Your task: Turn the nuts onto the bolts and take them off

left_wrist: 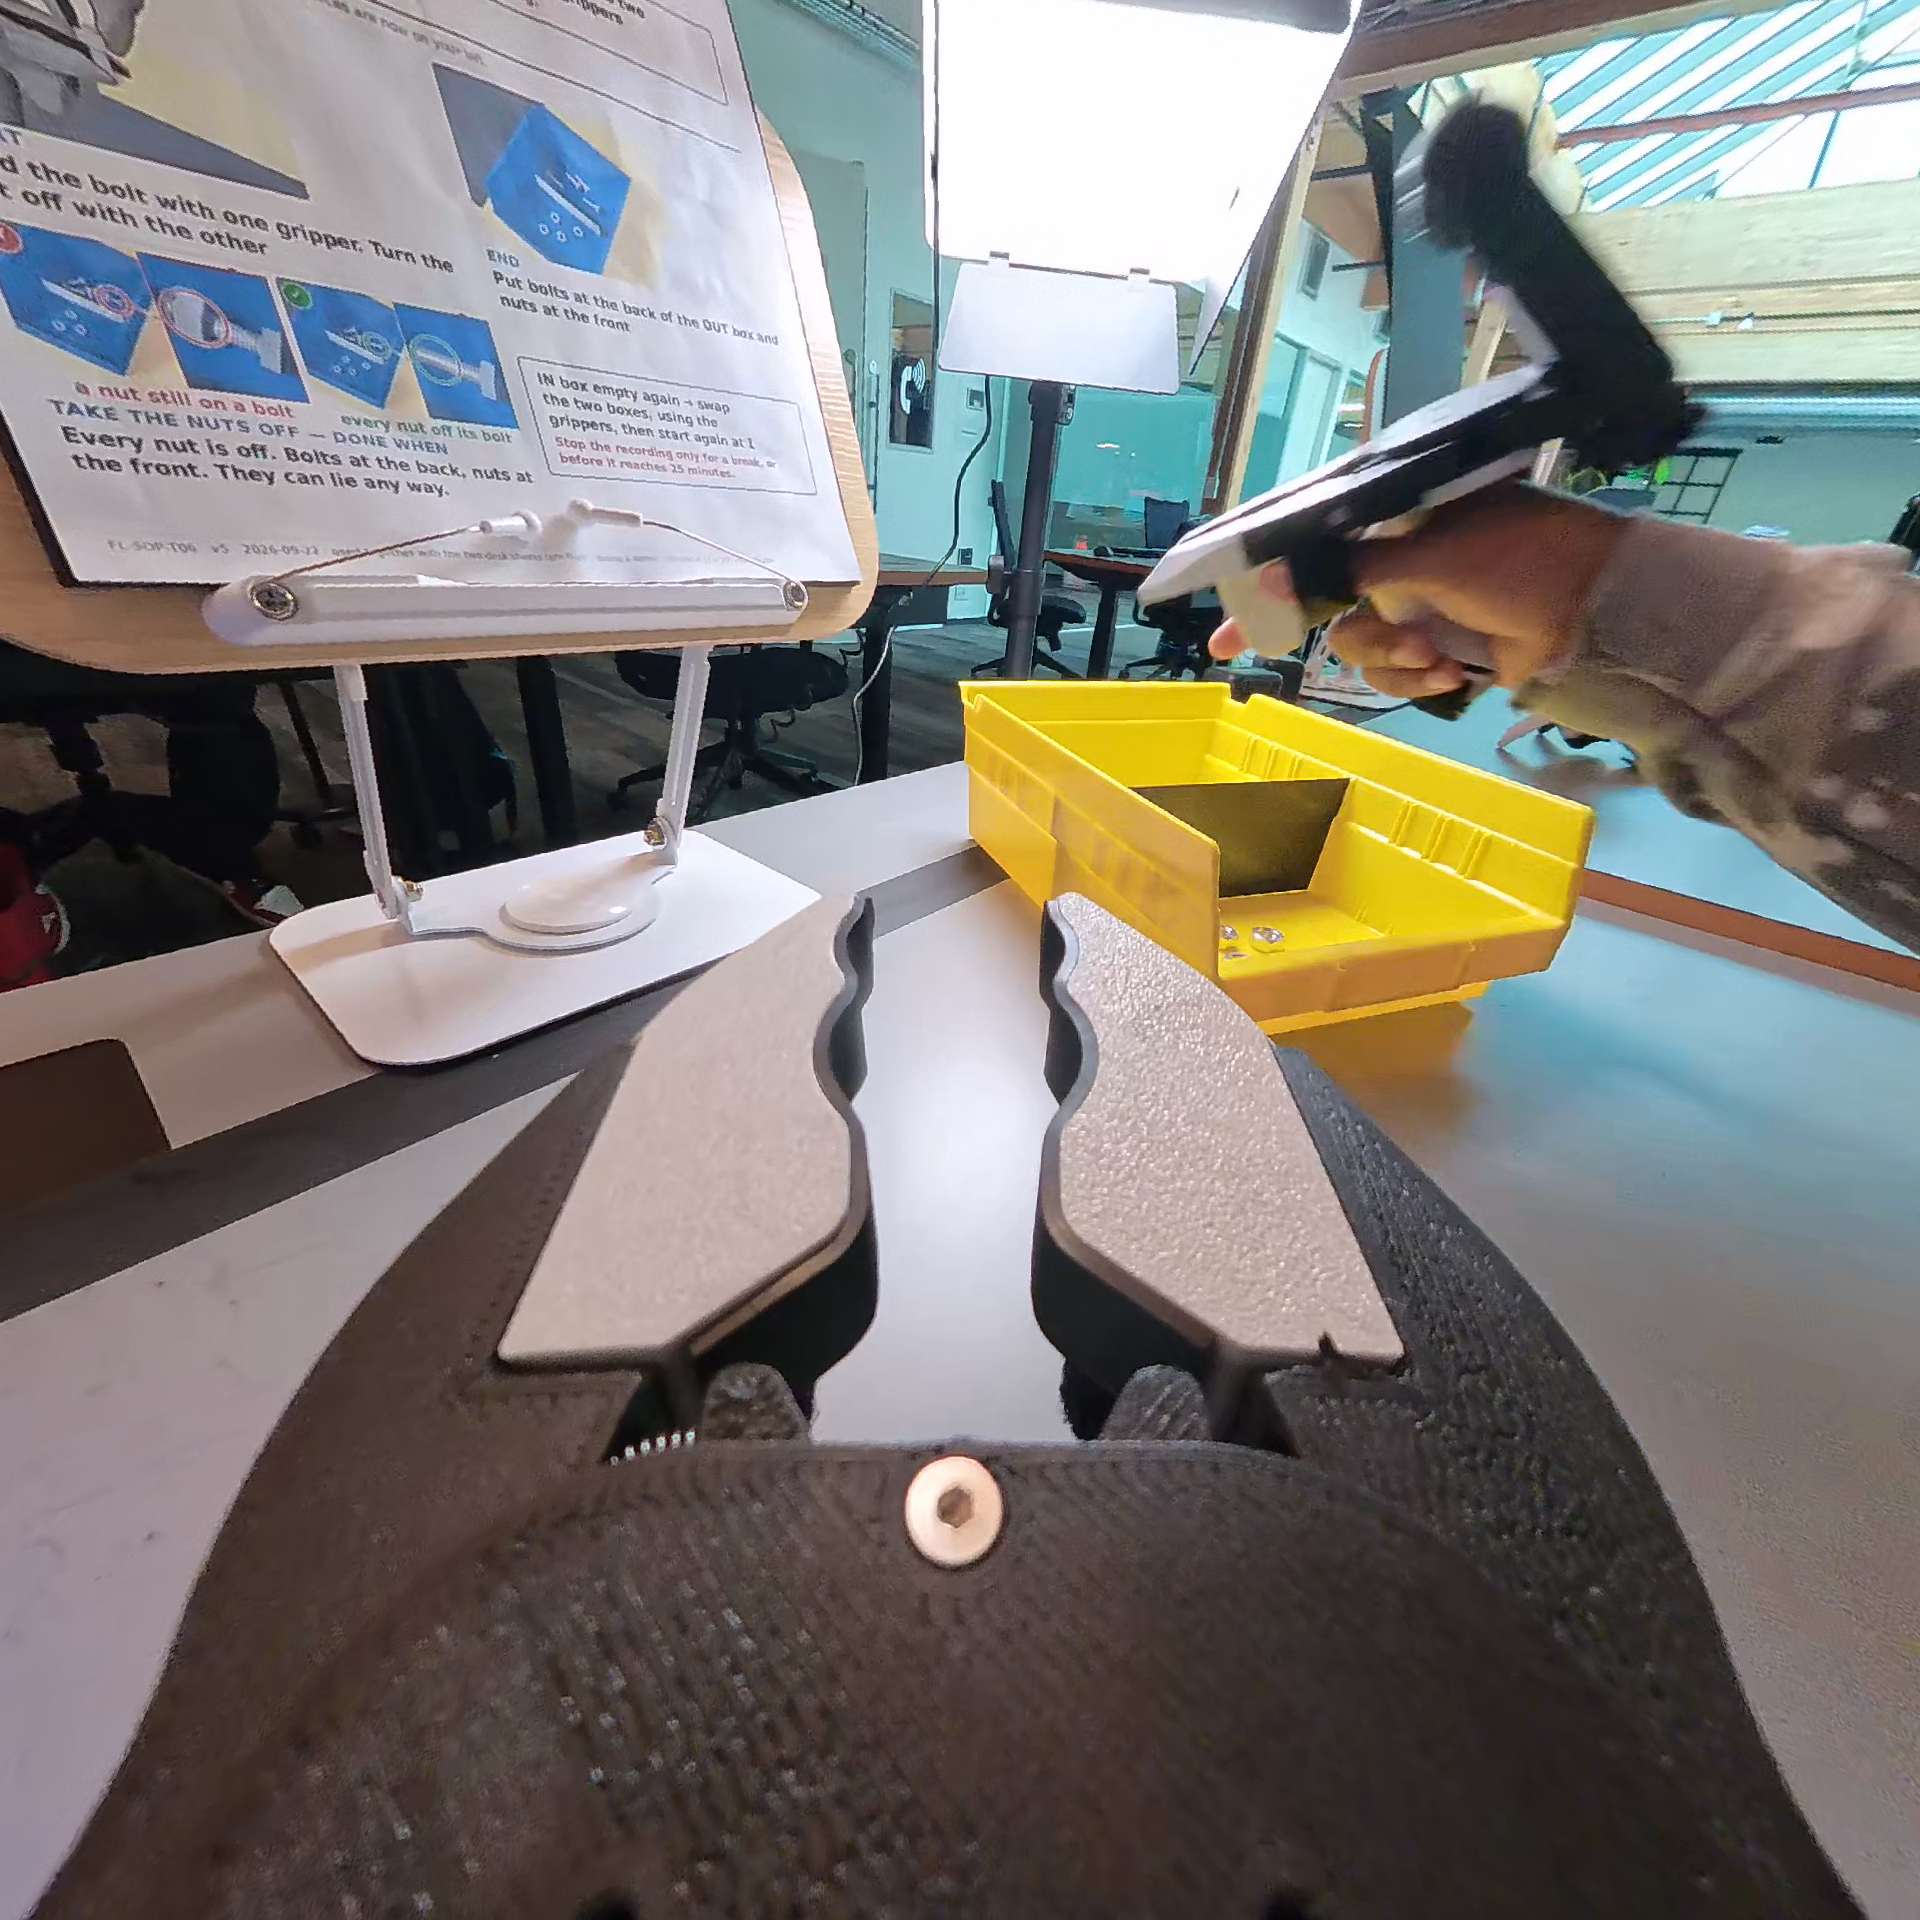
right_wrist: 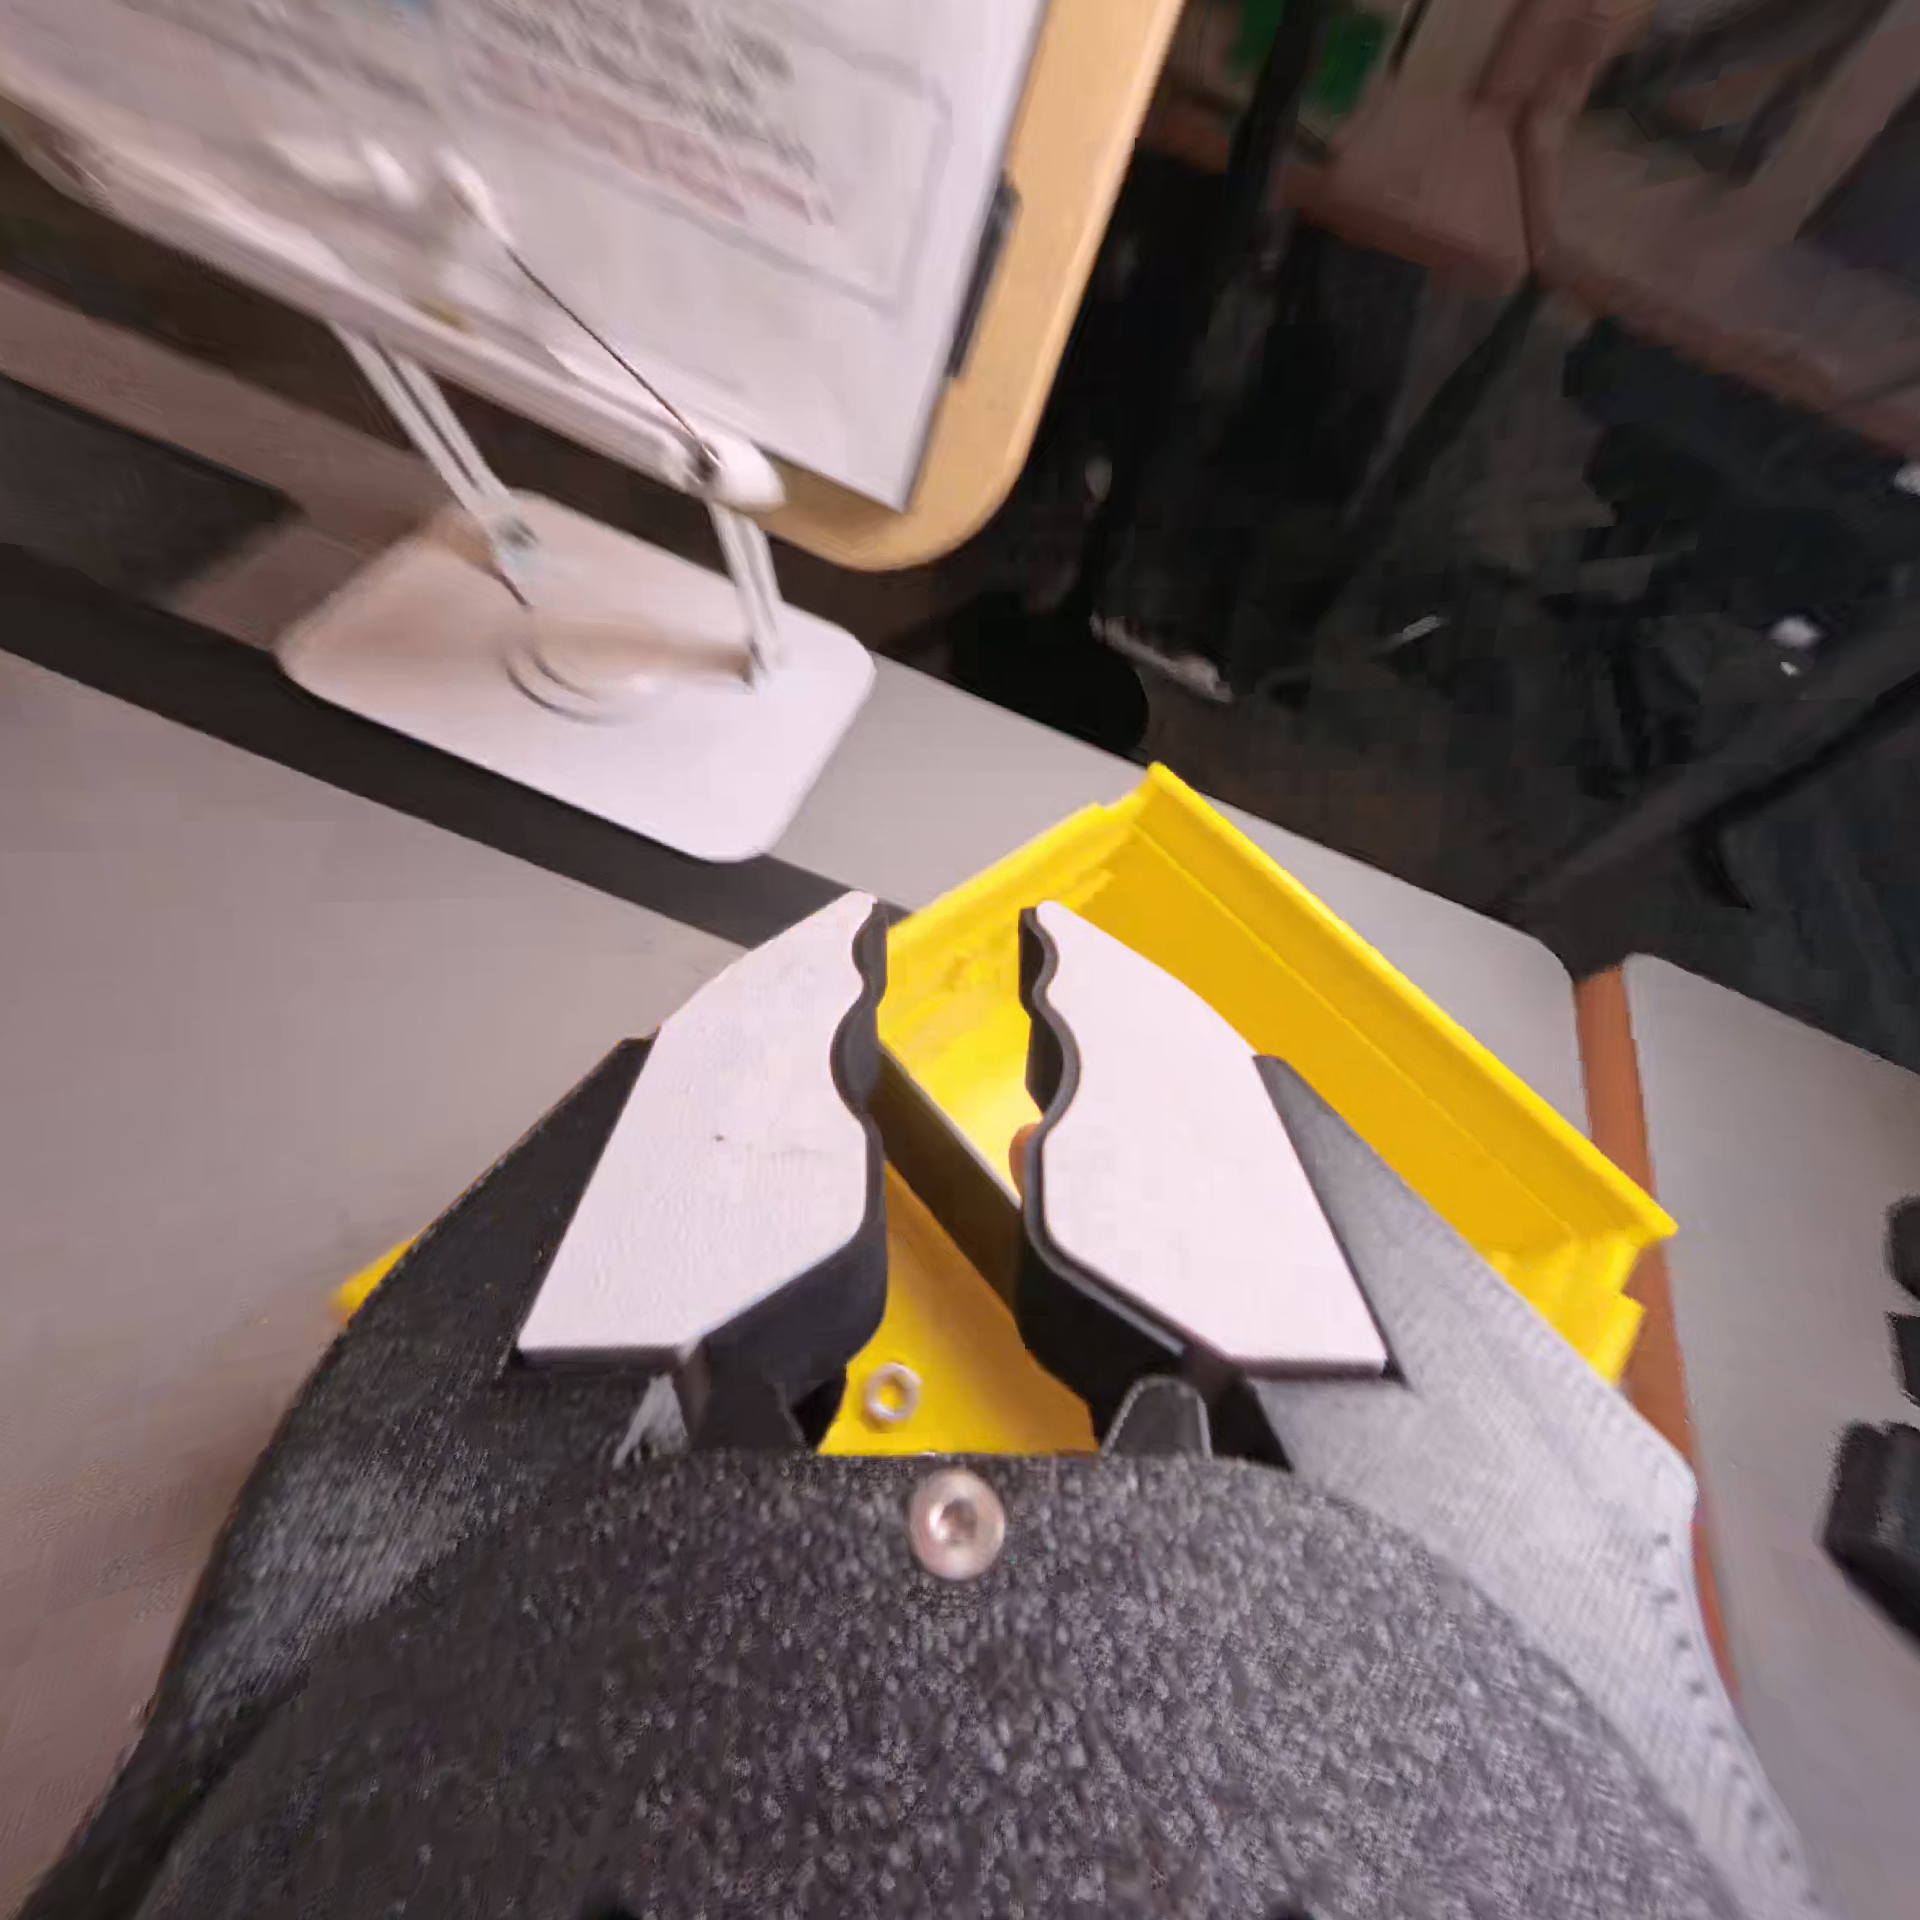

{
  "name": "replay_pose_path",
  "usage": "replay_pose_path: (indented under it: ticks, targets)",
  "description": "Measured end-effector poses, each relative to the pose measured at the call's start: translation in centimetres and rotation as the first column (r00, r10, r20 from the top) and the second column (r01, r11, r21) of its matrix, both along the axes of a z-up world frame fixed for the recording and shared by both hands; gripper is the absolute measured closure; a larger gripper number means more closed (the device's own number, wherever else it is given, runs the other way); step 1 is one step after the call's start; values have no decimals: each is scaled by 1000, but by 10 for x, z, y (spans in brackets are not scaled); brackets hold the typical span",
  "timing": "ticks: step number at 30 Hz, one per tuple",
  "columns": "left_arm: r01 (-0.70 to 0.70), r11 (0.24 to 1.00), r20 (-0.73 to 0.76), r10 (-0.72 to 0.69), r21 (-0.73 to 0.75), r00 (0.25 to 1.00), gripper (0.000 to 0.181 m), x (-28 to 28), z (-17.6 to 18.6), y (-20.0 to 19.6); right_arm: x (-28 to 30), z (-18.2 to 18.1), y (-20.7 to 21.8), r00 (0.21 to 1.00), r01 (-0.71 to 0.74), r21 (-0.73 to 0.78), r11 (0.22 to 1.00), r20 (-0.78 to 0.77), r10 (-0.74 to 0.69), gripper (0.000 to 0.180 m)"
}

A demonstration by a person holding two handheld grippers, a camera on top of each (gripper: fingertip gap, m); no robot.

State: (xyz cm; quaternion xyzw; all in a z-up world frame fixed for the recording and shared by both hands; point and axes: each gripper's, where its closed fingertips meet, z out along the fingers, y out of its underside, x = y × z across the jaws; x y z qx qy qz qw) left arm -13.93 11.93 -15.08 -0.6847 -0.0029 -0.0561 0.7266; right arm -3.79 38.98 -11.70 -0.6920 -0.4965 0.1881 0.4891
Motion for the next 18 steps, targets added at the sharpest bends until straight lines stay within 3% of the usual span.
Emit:
replay_pose_path:
  ticks: [4, 8, 13, 18]
  targets:
    - [-15, 1000, -10, 15, 23, 1000, 149, 0, 13, -6, 3, 28, -113, 911, -149, -60, 987, -396, 114, 156]
    - [-2, 1000, -4, 2, 24, 1000, 152, -5, 38, -18, 9, -5, -189, 840, -216, -99, 971, -526, 134, 157]
    - [-112, 992, -49, 109, -58, 993, 152, -65, 69, -49, 8, -52, -220, 834, -262, -70, 962, -518, 189, 160]
    - [-300, 901, -83, 288, -313, 954, 151, -177, 73, -93, 5, -51, -239, 809, -332, -63, 941, -533, 250, 165]
